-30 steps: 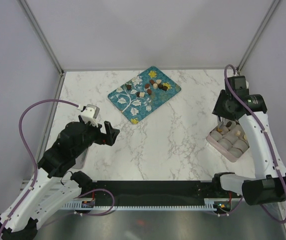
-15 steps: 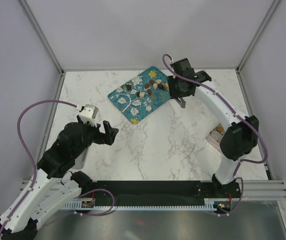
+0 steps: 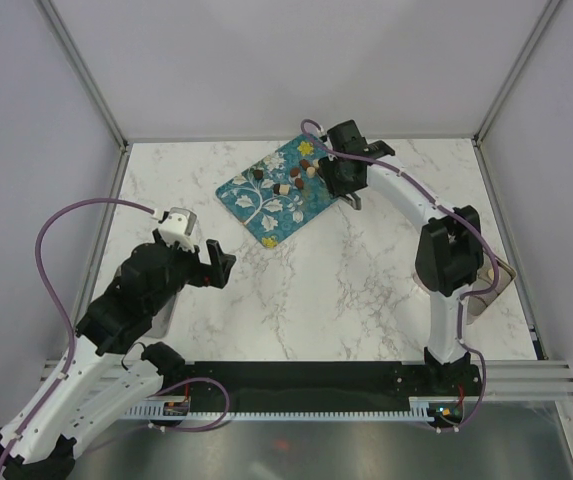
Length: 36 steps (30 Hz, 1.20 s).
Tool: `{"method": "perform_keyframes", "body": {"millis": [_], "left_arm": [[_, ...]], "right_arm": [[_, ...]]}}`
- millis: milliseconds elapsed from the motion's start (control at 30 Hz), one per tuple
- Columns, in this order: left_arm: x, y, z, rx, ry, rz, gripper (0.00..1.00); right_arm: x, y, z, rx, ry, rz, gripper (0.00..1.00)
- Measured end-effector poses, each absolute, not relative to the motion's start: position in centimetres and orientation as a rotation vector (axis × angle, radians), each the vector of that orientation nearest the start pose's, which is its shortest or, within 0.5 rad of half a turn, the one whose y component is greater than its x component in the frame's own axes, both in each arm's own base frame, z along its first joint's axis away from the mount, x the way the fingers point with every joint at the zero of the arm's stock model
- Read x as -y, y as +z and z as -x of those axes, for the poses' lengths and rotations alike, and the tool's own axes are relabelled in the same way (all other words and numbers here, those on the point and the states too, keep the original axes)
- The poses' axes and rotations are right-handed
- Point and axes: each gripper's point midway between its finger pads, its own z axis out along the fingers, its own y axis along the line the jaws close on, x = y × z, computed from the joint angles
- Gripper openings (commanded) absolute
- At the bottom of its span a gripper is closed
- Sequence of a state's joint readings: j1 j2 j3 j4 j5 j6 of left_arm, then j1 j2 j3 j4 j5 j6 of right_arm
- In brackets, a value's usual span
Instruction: Pack the chocolate
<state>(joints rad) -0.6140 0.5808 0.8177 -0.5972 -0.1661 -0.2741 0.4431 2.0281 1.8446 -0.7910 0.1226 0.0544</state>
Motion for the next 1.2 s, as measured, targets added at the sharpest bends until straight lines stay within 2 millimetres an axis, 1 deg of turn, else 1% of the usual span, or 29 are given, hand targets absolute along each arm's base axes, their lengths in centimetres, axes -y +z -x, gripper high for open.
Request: {"method": "perform_keyframes", "body": {"millis": [100, 367, 533, 700, 867, 1033, 1200], "left_arm": [[12.5, 24.7, -20.9, -1.946, -0.427, -0.220, 1.00], [12.4, 24.6, -21.1, -1.950, -0.412, -0.212, 1.00], [12.4, 24.6, -21.1, -1.951, -0.411, -0.212, 1.00], [12.4, 24.5, -21.1, -1.952, -0.410, -0.212, 1.00], [12.4, 24.3, -21.3, -1.961, -0.406, -0.214, 1.00], [12.5, 24.1, -21.3, -1.968, -0.402, -0.215, 1.00], [12.5, 24.1, -21.4, -1.970, -0.401, -0.215, 1.00]], "right_arm": [[-19.5, 12.7, -45.9, -2.498, 0.029, 0.437, 0.57], [-19.3, 11.0, -46.7, -2.497, 0.001, 0.400, 0.56], [-19.3, 9.8, -47.2, -2.514, 0.016, 0.357, 0.56], [-18.8, 8.5, -47.5, -2.542, 0.054, 0.286, 0.55], [-18.1, 8.1, -47.7, -2.554, 0.071, 0.243, 0.54], [-18.3, 8.0, -48.0, -2.547, 0.082, 0.233, 0.53], [-18.5, 6.9, -47.9, -2.566, 0.091, 0.241, 0.48]]}}
